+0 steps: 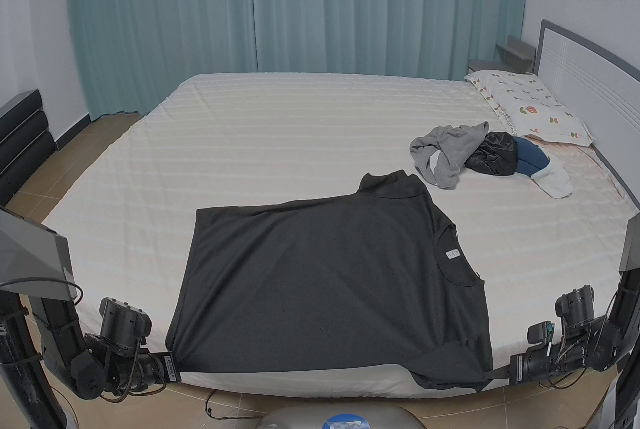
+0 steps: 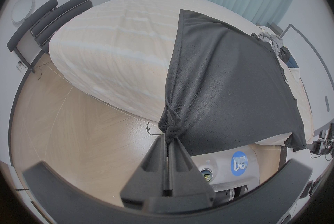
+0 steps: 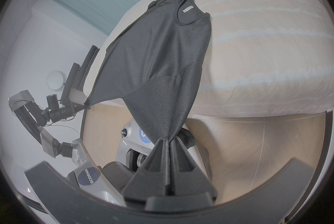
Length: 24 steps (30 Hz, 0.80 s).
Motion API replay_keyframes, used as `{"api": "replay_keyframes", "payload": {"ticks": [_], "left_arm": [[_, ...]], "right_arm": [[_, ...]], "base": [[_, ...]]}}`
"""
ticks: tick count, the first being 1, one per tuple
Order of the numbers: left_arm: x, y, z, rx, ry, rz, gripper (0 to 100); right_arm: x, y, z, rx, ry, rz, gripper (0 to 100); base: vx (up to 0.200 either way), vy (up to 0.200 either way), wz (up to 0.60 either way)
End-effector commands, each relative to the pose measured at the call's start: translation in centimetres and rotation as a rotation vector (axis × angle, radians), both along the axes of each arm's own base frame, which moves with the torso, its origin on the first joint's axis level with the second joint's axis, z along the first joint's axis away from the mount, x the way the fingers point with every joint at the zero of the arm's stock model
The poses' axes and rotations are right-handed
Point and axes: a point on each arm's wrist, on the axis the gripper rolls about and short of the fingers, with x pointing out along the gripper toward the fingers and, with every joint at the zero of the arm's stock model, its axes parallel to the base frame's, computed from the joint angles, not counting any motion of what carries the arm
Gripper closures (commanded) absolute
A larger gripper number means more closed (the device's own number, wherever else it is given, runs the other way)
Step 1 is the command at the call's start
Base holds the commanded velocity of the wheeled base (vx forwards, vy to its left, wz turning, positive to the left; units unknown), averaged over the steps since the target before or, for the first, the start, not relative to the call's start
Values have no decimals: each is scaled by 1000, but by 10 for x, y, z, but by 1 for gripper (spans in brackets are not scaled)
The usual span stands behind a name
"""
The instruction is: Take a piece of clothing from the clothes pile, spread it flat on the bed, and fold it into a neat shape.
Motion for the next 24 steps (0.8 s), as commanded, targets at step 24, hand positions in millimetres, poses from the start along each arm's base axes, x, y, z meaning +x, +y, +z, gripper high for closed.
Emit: {"api": "replay_keyframes", "payload": {"ticks": [24], "left_arm": [[-6,2,19,24,-81,-50,100]], "right_arm": [[-9,-4,27,-72,-102,56,100]], "base": [[0,0,0]]}}
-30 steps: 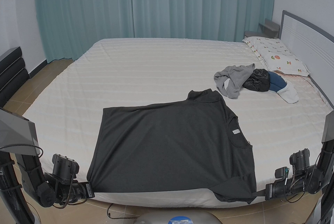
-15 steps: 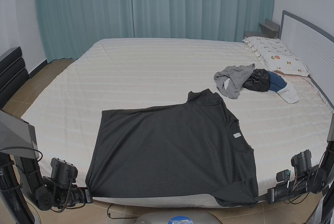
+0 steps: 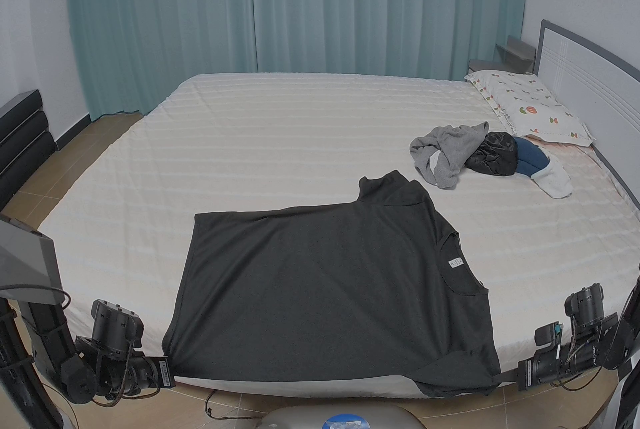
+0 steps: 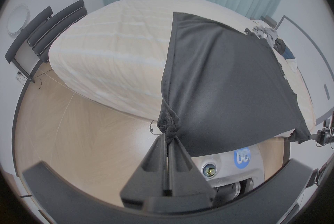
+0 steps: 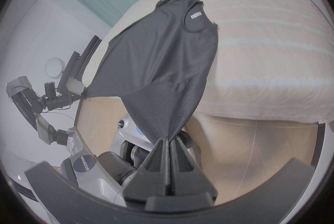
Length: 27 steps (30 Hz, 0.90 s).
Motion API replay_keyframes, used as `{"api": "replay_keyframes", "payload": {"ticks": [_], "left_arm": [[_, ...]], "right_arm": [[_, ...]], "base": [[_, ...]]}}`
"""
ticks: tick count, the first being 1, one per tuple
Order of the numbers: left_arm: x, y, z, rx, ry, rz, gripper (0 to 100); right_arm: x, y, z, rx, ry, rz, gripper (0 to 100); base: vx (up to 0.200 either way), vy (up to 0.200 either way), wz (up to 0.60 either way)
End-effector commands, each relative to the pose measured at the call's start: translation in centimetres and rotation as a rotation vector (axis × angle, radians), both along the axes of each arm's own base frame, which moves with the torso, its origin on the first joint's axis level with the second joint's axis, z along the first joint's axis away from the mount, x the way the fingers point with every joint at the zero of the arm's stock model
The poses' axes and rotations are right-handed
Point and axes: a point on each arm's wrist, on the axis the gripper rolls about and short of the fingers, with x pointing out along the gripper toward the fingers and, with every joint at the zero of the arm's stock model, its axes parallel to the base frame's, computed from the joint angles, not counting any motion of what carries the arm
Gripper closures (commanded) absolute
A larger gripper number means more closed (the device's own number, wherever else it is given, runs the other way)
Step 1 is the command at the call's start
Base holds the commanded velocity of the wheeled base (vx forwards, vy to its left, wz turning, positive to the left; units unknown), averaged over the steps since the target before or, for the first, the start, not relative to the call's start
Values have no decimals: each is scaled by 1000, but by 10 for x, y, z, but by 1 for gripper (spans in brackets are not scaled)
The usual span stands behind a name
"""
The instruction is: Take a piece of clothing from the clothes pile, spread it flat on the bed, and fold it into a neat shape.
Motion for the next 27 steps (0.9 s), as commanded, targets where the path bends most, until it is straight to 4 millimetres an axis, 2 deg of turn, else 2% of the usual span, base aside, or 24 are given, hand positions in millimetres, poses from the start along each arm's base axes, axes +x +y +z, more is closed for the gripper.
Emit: {"api": "replay_keyframes", "payload": {"ticks": [1,5,8,14,20,22,27], "left_arm": [[10,-1,12,-21,-89,17,100],[26,-3,17,-18,-153,62,100],[47,-7,26,-9,-250,128,100],[64,-9,35,-16,-326,172,100],[70,-9,43,-27,-368,176,100],[68,-10,50,-31,-386,171,100],[59,-9,52,-20,-354,163,100]], "right_arm": [[9,-1,12,4,-93,-12,100],[21,-1,21,6,-162,-17,100],[38,-1,29,31,-205,-59,100],[61,0,38,64,-244,-113,100],[72,0,45,61,-284,-122,100],[73,1,47,68,-286,-129,100],[75,0,51,84,-296,-153,100]], "base": [[0,0,0],[0,0,0],[0,0,0],[0,0,0],[0,0,0],[0,0,0],[0,0,0]]}}
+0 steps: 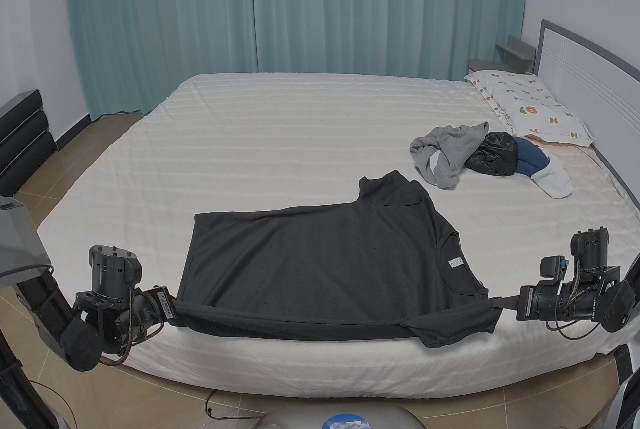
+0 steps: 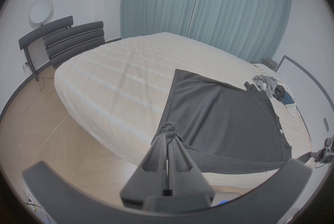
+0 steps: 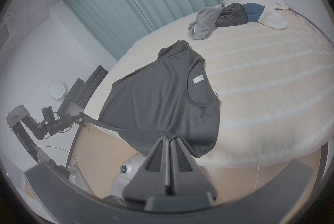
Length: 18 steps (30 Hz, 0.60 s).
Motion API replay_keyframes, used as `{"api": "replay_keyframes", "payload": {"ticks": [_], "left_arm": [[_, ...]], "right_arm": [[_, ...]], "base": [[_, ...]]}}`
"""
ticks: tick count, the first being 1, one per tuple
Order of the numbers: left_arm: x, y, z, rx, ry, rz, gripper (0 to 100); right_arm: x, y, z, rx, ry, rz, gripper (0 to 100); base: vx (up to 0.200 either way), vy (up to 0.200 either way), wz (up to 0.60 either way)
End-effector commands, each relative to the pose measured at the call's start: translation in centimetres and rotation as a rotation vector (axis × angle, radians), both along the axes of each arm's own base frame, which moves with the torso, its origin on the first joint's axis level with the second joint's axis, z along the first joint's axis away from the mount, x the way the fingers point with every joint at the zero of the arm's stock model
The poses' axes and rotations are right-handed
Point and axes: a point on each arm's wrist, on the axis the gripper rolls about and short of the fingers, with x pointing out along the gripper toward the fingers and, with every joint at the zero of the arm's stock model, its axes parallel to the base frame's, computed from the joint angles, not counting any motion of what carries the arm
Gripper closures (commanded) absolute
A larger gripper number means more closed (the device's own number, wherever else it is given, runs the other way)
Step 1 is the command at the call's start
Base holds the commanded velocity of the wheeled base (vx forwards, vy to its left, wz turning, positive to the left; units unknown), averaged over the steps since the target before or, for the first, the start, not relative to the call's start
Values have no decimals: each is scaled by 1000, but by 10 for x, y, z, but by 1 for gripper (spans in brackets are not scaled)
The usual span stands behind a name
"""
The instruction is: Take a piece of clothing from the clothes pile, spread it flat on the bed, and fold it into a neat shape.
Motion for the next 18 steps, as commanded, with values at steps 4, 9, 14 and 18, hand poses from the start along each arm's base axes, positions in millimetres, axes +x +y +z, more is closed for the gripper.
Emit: {"api": "replay_keyframes", "payload": {"ticks": [4,9,14,18], "left_arm": [[-12,2,3,13,58,-3,100],[-10,2,1,16,84,0,100],[6,1,-3,15,81,8,100],[18,-2,-13,17,97,6,100]], "right_arm": [[2,-1,4,1,-18,-12,100],[3,0,1,0,-9,-10,100],[18,1,-2,-1,-9,-7,100],[32,1,-7,-11,-8,-17,100]], "base": [[0,0,0],[0,0,0],[0,0,0],[0,0,0]]}}
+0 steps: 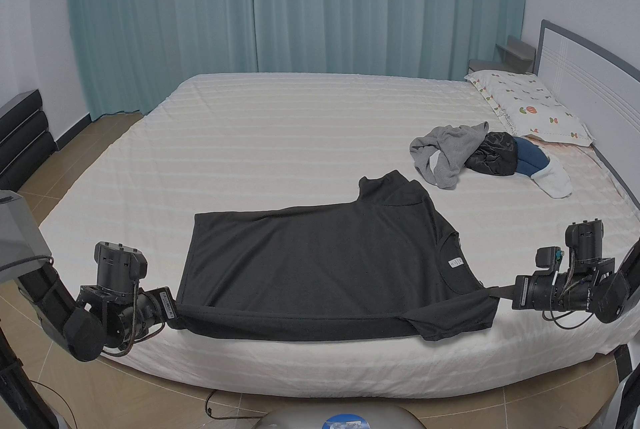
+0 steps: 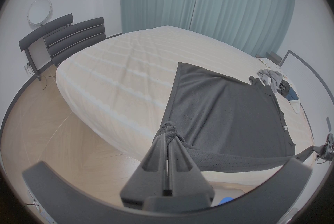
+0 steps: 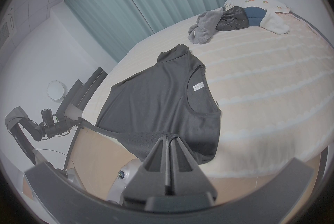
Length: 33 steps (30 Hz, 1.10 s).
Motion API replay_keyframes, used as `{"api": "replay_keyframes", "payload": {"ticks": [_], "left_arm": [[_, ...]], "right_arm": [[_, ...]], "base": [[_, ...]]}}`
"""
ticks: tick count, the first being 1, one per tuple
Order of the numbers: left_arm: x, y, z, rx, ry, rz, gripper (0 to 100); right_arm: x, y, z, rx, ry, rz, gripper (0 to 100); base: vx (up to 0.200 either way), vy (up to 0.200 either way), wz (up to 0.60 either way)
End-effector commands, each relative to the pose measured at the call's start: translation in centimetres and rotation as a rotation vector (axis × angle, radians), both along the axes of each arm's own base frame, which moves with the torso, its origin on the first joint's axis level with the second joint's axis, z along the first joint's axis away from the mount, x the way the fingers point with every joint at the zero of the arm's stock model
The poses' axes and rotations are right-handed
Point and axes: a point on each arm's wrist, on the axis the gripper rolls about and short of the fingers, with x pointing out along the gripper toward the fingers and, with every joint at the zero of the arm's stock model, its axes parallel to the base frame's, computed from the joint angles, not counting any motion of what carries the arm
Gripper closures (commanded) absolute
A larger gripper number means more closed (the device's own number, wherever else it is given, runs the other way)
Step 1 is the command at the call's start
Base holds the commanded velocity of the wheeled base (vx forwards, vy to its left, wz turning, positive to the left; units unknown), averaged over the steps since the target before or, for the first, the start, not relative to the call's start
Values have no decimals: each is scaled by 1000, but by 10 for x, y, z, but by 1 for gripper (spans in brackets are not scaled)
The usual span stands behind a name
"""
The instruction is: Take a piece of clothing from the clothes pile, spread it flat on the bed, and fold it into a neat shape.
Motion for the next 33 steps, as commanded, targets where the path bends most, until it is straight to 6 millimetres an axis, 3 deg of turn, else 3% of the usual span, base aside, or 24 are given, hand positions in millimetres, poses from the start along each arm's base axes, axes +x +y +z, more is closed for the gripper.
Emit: {"api": "replay_keyframes", "payload": {"ticks": [1,13,29,30,31,32,33], "left_arm": [[16,-3,-14,3,27,3,100],[52,-9,-34,2,28,6,100],[78,-5,-60,-7,50,46,100],[79,-5,-60,-8,49,47,100],[83,-6,-62,-22,43,61,100],[84,-6,-63,-27,41,64,0],[85,-6,-63,-33,39,70,0]], "right_arm": [[19,1,-10,-8,15,-5,100],[64,5,-25,-8,25,-3,100],[91,15,-46,-28,44,-14,100],[91,15,-46,-26,43,-15,0],[94,16,-46,-21,42,-20,0],[95,17,-46,-18,41,-18,0],[96,17,-47,-8,46,-24,0]], "base": [[0,0,0],[0,0,0],[0,0,0],[0,0,0],[0,0,0],[0,0,0],[0,0,0]]}}
